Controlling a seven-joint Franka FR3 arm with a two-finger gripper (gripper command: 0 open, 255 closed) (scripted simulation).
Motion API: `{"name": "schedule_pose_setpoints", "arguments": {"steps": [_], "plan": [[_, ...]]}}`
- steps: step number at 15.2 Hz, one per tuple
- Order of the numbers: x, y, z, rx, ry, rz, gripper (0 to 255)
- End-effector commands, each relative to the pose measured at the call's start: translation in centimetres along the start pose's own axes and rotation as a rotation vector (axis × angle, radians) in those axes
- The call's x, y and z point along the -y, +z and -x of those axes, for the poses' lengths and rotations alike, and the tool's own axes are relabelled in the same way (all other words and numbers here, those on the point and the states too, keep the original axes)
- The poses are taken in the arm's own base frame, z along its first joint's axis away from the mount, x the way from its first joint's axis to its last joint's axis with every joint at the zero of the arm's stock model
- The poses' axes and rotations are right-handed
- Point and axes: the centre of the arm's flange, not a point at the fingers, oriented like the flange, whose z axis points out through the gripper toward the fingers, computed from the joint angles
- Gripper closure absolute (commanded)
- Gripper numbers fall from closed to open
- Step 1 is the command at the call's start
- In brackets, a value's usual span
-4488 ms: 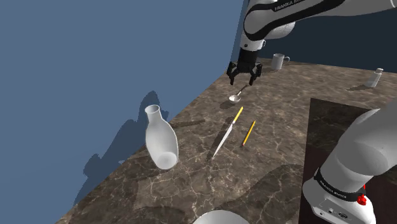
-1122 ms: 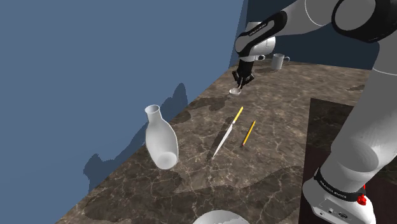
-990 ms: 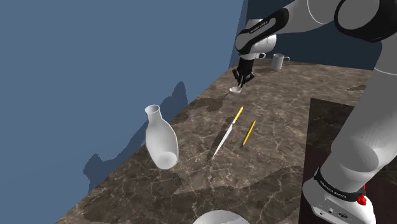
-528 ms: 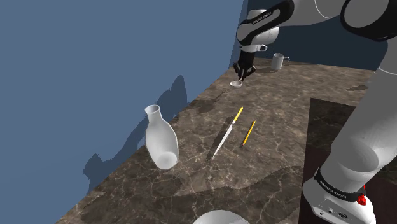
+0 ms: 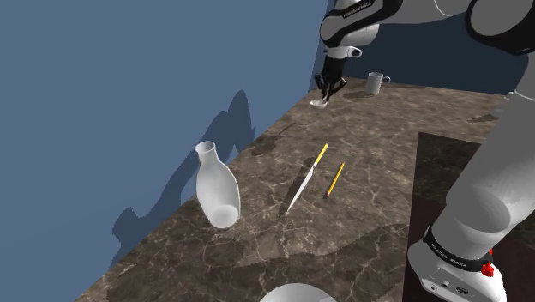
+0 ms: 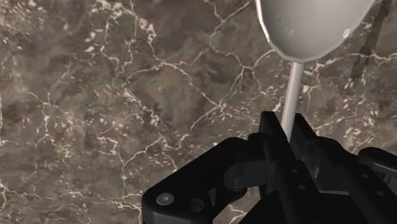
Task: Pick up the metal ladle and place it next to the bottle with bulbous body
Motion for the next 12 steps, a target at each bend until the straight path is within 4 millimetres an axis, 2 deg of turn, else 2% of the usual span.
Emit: {"name": "schedule_pose_setpoints", "arguments": {"steps": [1, 12], "plan": [[0.0, -1.1, 0.0, 0.000, 0.000, 0.000, 255], [0.6, -6.9, 0.2, 0.000, 0.000, 0.000, 255]]}}
